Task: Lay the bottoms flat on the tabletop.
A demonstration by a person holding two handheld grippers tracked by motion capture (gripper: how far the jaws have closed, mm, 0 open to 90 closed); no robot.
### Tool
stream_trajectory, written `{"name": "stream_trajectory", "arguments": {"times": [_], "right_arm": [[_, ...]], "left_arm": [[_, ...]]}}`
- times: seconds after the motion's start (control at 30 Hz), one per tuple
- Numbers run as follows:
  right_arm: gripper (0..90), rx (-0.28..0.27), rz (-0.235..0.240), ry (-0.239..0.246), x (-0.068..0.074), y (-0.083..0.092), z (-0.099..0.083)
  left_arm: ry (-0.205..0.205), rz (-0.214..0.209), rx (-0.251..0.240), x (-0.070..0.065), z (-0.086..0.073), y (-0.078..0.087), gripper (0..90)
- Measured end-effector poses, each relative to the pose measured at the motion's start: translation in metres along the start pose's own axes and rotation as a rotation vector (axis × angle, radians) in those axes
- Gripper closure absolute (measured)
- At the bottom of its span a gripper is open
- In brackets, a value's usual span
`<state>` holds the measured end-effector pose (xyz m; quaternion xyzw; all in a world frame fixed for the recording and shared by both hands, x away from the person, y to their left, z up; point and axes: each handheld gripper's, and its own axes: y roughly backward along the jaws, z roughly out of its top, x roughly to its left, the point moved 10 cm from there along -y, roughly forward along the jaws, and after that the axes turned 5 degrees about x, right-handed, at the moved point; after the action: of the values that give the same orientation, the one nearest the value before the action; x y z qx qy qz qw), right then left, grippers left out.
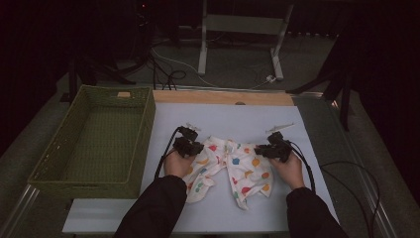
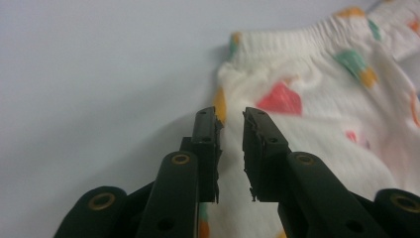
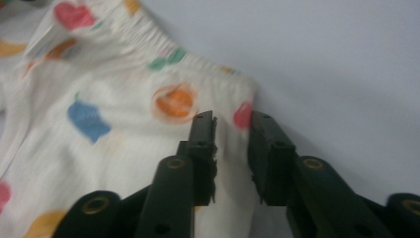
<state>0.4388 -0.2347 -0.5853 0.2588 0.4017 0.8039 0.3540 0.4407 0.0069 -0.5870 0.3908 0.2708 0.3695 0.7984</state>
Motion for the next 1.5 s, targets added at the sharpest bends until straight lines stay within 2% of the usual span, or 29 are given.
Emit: {"name": "stream_trajectory", "arguments": {"times": [0.2, 0.27, 0.4, 0.57, 0.73, 0.77, 0.83, 1.0, 1.03, 1.13, 1.2, 1.3, 1.4, 1.47, 1.5], "right_arm": [[69.2, -0.022, 0.027, 0.014, 0.012, 0.013, -0.015], [67.6, -0.024, 0.029, 0.023, 0.017, 0.017, -0.02], [65.7, -0.034, 0.037, 0.038, 0.025, 0.025, -0.029], [64.3, -0.037, 0.066, 0.056, 0.039, 0.033, -0.042], [63.3, -0.033, 0.076, 0.057, 0.046, 0.035, -0.052], [63.2, -0.034, 0.08, 0.065, 0.05, 0.037, -0.056], [62.7, -0.035, 0.091, 0.064, 0.054, 0.039, -0.06], [62.0, -0.026, 0.089, 0.079, 0.058, 0.04, -0.065], [61.8, -0.03, 0.083, 0.089, 0.059, 0.04, -0.066], [61.5, -0.039, 0.09, 0.082, 0.06, 0.039, -0.067], [61.4, -0.042, 0.096, 0.076, 0.061, 0.039, -0.068], [61.4, -0.045, 0.098, 0.075, 0.063, 0.037, -0.07], [61.3, -0.048, 0.102, 0.073, 0.064, 0.036, -0.07], [61.4, -0.047, 0.103, 0.069, 0.063, 0.036, -0.07], [61.4, -0.046, 0.105, 0.073, 0.063, 0.036, -0.071]], "left_arm": [[-0.003, -0.04, -0.005, -0.007, -0.014, 0.008, 73.1], [-0.007, -0.061, -0.017, -0.013, -0.023, 0.014, 72.1], [-0.012, -0.072, -0.026, -0.018, -0.029, 0.02, 70.5], [-0.03, -0.107, -0.03, -0.031, -0.04, 0.03, 69.4], [-0.042, -0.13, -0.04, -0.041, -0.045, 0.039, 69.0], [-0.058, -0.141, -0.035, -0.045, -0.048, 0.044, 68.9], [-0.063, -0.155, -0.039, -0.05, -0.049, 0.048, 69.0], [-0.073, -0.178, -0.047, -0.06, -0.051, 0.055, 68.5], [-0.088, -0.187, -0.042, -0.064, -0.052, 0.057, 68.1], [-0.096, -0.188, -0.015, -0.068, -0.055, 0.053, 68.1], [-0.106, -0.192, -0.001, -0.07, -0.058, 0.049, 73.3], [-0.124, -0.195, 0.015, -0.071, -0.061, 0.045, 87.7], [-0.127, -0.188, 0.023, -0.07, -0.063, 0.043, 90.0], [-0.131, -0.176, 0.024, -0.065, -0.063, 0.045, 90.0], [-0.119, -0.164, 0.015, -0.058, -0.063, 0.048, 90.0]]}}
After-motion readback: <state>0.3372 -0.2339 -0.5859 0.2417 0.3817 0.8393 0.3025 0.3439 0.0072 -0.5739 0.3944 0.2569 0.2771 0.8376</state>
